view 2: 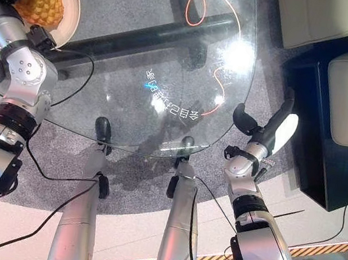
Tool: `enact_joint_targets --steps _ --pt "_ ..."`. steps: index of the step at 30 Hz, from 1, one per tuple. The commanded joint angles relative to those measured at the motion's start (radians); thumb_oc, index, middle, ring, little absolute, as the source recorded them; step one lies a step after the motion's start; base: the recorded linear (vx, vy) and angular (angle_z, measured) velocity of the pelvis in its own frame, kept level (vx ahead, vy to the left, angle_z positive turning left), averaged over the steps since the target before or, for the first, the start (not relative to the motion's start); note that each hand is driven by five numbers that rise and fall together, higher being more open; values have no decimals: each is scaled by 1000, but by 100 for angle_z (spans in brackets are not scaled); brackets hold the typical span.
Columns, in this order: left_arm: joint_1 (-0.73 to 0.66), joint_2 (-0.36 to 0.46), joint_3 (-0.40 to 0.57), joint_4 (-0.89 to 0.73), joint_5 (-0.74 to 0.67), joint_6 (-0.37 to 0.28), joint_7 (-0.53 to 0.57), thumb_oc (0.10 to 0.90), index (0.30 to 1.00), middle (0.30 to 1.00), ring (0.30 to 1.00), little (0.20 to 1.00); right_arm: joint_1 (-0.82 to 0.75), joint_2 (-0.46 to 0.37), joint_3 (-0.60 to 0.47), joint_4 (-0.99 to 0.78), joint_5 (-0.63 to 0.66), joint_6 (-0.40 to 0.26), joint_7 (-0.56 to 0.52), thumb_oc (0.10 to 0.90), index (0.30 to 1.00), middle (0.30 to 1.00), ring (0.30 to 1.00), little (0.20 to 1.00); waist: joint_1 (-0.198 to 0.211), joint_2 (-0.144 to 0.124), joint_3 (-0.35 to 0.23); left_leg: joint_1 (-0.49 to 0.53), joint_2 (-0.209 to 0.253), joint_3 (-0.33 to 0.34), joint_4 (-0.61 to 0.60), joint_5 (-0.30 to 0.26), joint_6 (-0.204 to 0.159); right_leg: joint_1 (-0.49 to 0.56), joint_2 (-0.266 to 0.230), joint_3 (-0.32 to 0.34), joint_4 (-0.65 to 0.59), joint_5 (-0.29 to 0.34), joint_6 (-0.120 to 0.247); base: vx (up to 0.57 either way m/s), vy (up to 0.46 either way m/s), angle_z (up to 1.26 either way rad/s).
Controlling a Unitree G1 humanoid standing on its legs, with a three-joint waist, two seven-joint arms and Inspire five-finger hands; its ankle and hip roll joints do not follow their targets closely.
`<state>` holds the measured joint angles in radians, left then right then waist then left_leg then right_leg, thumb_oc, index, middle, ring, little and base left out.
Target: Pick up the fruit to the plate
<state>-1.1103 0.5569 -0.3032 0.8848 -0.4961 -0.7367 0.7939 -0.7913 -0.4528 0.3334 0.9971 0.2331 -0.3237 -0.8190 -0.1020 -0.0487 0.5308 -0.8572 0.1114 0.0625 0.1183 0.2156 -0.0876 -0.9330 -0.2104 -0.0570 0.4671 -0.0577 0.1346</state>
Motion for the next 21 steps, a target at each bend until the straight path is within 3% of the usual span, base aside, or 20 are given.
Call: enact_joint_targets --steps 1,6,7,21 --pt "-29 18 64 -66 19 -144 -25 740 848 848 848 840 151 -31 -40 154 24 154 -36 800 900 900 900 900 30 42 -11 -9 -36 20 167 -202 10 31 64 -35 -138 75 -21 0 0 0" --pt "0 7 74 -96 14 -156 -47 759 865 865 865 859 154 -29 -50 149 19 155 -37 800 900 900 900 900 37 44 -11 -6 -37 19 163 -203 12 35 60 -40 -141 77 -19 -4 -3 1" --pt "7 3 77 -107 13 -158 -54 800 900 900 900 900 152 -27 -53 153 19 154 -37 800 900 900 900 900 40 45 -11 -5 -37 19 163 -204 12 36 58 -42 -141 77 -18 -17 -16 3" --pt "72 -20 95 -206 40 -178 -94 800 900 900 900 900 173 -24 -77 152 21 146 -44 800 900 900 900 900 55 49 -11 0 -43 12 164 -208 18 44 51 -49 -147 88 -12 -4 -6 1"
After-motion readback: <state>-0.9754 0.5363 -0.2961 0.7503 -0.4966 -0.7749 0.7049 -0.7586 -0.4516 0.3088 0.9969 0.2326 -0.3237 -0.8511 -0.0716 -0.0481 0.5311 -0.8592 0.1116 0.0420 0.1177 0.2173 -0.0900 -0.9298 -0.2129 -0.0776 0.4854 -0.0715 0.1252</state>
